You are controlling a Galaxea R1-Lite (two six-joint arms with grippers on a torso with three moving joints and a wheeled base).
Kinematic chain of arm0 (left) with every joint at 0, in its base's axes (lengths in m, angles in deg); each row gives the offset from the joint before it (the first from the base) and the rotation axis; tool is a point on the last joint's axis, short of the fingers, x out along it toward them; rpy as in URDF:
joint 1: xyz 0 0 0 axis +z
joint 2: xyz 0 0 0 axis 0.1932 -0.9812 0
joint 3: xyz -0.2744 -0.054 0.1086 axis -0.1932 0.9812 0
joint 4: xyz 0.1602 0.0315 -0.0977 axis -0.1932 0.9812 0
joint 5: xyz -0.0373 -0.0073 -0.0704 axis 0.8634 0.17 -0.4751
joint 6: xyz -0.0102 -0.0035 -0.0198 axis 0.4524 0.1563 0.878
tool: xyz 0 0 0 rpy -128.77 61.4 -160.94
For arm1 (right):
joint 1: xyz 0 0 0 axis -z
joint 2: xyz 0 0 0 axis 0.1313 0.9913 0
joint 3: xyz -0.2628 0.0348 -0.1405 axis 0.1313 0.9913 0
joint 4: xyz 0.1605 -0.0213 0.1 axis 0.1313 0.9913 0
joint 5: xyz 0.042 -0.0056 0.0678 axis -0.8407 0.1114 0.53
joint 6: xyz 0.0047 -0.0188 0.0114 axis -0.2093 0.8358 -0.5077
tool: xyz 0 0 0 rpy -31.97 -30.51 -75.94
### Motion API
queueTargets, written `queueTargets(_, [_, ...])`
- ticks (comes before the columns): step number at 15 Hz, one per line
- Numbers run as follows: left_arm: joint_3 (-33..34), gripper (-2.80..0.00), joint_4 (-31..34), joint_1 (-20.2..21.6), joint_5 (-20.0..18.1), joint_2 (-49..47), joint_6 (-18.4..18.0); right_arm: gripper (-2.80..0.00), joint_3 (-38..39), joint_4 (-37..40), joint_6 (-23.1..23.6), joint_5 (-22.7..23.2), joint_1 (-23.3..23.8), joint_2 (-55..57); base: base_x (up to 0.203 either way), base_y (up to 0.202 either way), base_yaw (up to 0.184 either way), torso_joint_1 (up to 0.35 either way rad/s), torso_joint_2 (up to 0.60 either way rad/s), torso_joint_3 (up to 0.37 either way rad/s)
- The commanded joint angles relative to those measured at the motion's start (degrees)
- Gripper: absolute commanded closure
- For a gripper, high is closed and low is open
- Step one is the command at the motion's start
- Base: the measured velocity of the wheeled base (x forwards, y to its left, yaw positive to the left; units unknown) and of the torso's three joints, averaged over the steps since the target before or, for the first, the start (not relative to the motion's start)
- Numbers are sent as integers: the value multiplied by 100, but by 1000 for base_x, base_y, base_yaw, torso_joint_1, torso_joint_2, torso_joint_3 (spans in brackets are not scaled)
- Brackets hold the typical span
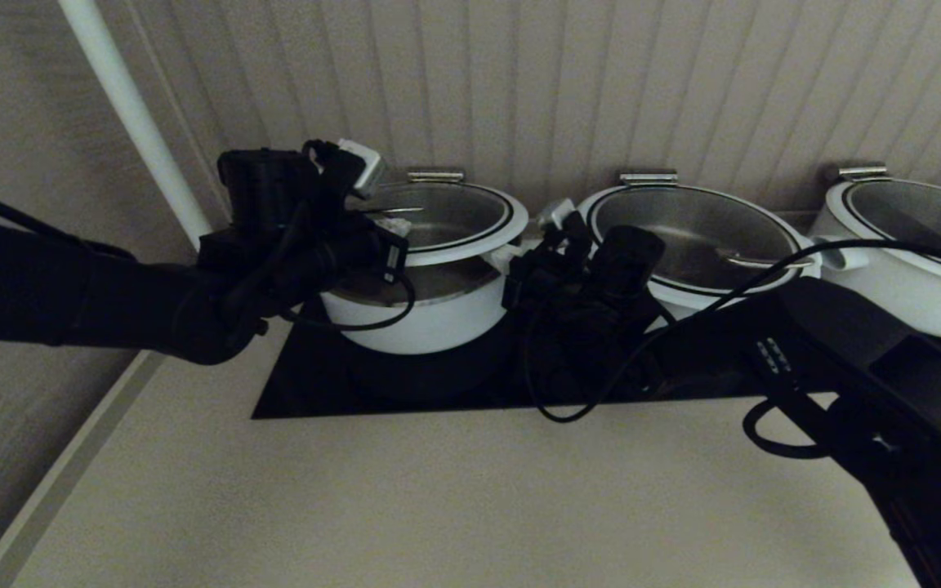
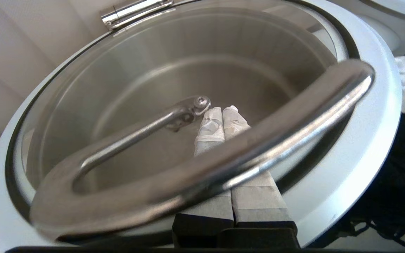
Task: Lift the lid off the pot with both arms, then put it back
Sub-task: Hold the pot lid with the right arm
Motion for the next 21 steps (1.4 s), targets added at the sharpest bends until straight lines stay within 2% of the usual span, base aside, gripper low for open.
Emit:
queueTargets(1, [43,0,-18,33,-1,121,-12,0,2,-39,8,21,-1,-21,0,0,0,0,0,0])
queueTargets(10, [473,0,34,428,-10,661,-39,0,2,-39,8,21,-1,-21,0,0,0,0,0,0])
queueTargets(21, [1882,0,-26,512,-10,1434,-13,0,-244,14,4,12,7,-30,0,0,0,0,0,0])
